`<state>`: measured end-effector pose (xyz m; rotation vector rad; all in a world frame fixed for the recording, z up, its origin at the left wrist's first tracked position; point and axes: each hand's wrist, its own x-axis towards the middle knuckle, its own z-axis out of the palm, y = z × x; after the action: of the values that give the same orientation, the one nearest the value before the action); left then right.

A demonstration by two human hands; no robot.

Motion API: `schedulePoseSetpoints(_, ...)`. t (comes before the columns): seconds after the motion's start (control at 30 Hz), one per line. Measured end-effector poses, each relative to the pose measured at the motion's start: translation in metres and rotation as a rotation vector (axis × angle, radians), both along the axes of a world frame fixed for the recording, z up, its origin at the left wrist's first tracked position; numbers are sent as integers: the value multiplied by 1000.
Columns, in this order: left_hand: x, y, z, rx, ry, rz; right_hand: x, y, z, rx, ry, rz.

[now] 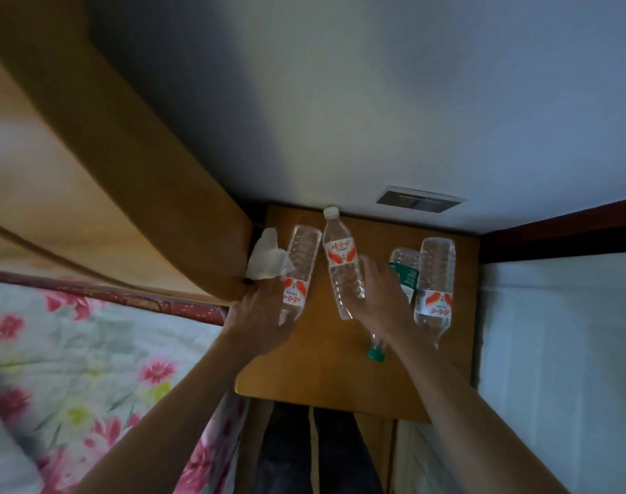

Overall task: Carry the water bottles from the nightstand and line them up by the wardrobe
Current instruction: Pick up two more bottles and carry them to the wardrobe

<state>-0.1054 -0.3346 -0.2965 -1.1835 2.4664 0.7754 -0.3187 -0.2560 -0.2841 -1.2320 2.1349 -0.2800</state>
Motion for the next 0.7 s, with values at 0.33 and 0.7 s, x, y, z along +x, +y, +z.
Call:
schedulePoseSetpoints(0.33,-15,-13,-37,-32,-1,8,9,-29,-54,-15,120,-118)
schedulePoseSetpoints(0.7,-16,-18,-57,-9,41,34,27,-60,-73,15,188,-279)
